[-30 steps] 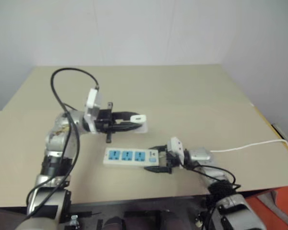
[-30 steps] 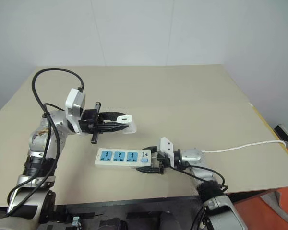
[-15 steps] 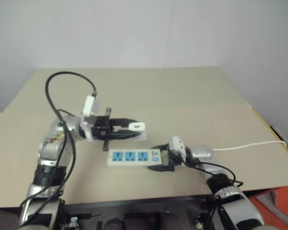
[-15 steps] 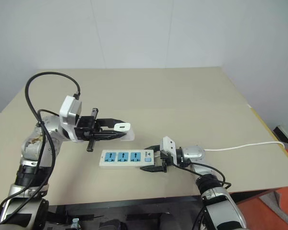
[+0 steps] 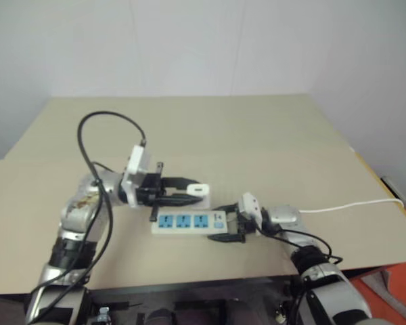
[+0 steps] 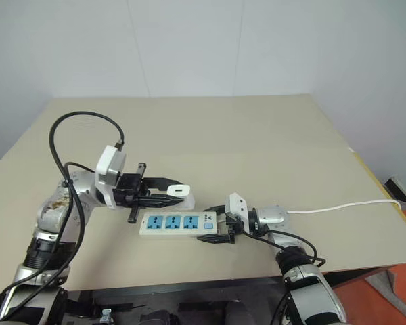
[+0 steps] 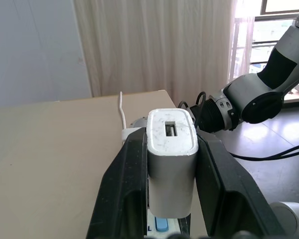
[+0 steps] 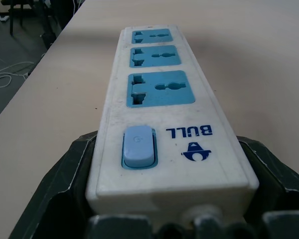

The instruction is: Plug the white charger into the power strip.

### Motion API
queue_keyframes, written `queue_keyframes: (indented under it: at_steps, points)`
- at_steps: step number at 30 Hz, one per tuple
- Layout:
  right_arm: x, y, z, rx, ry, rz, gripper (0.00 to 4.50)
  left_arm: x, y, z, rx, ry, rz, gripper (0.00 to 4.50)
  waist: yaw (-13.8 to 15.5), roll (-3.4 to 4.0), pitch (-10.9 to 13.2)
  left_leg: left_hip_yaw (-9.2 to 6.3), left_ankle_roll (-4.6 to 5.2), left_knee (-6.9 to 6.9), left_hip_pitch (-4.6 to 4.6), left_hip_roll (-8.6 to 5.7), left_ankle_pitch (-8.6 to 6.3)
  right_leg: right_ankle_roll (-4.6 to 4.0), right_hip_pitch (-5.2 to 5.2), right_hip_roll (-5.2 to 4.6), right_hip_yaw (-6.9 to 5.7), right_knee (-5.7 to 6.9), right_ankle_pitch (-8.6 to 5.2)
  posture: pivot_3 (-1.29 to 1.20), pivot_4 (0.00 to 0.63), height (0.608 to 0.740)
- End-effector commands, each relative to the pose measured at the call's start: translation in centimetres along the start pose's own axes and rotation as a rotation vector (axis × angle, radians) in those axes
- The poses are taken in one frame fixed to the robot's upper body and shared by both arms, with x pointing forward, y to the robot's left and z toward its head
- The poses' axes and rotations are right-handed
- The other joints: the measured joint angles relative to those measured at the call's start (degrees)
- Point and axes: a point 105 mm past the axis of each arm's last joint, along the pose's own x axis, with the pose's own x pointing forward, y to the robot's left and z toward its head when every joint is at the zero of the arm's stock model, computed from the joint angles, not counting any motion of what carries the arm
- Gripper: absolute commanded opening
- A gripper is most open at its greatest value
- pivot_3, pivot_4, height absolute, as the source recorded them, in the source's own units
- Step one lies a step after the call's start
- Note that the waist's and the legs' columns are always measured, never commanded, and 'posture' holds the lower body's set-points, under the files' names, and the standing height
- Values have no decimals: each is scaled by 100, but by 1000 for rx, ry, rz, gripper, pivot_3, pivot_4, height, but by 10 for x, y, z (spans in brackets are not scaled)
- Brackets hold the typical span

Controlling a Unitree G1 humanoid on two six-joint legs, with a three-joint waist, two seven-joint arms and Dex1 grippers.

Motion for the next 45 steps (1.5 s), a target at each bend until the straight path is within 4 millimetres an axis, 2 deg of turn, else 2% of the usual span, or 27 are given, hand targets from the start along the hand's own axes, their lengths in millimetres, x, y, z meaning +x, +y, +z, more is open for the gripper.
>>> queue_keyframes:
  at_steps: [1,7,10,21,32,45]
  points:
    - [3,6,-7,28,13,18,3442,5,-4,-7,20,16,-16,992,-4,0,0,2,0,-2,2,0,0,0,0,0,2,0,0,0,150,740]
    - [3,4,-6,26,13,14,3442,4,-13,-39,22,104,-49,992,-1,0,0,11,0,-6,10,0,0,0,0,1,11,0,0,0,150,740]
    - [3,4,-6,27,13,12,3442,4,-12,-48,22,119,-33,992,2,0,0,14,0,-7,10,0,0,0,0,1,12,1,0,0,150,740]
    - [1,4,-6,33,20,18,3442,10,-3,-56,21,105,11,992,3,-1,-1,14,2,-8,11,0,-1,0,0,1,14,1,0,0,150,740]
    - [-1,3,-6,33,27,12,3442,2,3,-66,18,142,34,992,6,-1,-1,15,3,-8,11,0,-2,0,0,0,14,-1,0,0,150,740]
    - [-2,2,-6,33,30,6,3442,-3,0,-77,1,177,34,992,3,-1,-1,15,4,-9,11,1,-2,0,1,0,14,-2,0,0,150,740]
